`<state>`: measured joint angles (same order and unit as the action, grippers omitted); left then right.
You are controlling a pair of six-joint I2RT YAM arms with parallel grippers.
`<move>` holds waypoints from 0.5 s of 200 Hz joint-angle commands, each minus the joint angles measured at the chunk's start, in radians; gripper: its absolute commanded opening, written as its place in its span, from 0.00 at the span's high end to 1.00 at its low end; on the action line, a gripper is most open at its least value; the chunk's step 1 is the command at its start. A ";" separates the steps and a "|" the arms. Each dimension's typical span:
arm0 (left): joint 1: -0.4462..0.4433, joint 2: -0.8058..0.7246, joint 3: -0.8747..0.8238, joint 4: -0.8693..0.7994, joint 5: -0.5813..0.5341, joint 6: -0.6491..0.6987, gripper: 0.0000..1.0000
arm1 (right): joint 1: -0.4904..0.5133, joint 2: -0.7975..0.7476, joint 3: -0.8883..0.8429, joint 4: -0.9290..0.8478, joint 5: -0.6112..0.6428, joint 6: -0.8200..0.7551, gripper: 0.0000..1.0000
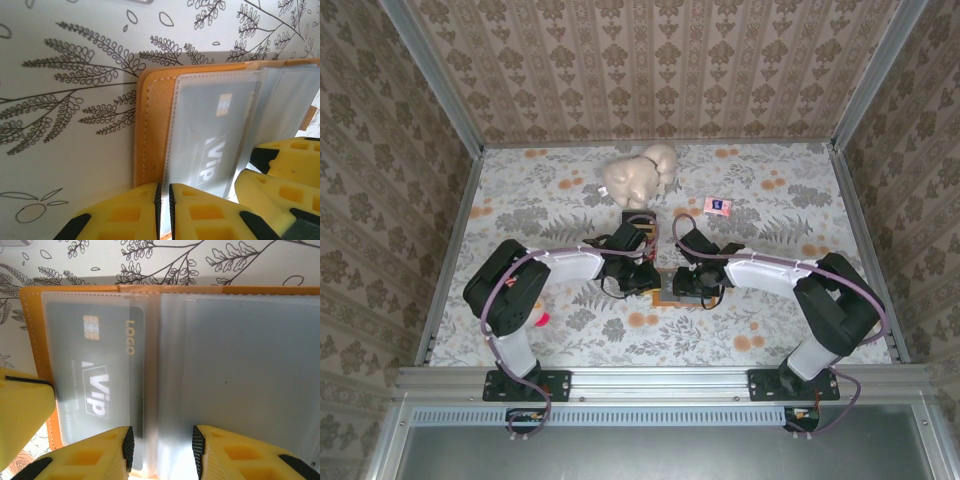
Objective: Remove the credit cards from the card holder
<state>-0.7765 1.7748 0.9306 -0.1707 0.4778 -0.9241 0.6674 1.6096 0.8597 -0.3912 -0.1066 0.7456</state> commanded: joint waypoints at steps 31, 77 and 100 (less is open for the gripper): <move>-0.002 0.035 0.034 0.013 0.055 -0.005 0.86 | -0.003 0.057 0.015 0.002 -0.016 0.024 0.62; -0.008 0.043 0.045 0.016 0.070 0.002 0.85 | -0.004 0.070 0.004 0.002 -0.011 0.034 0.65; -0.008 0.045 0.045 0.016 0.069 0.005 0.84 | -0.003 0.075 -0.002 0.006 -0.011 0.038 0.65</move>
<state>-0.7784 1.8019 0.9504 -0.1558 0.5251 -0.9272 0.6670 1.6386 0.8715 -0.3763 -0.1139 0.7639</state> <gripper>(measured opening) 0.151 0.346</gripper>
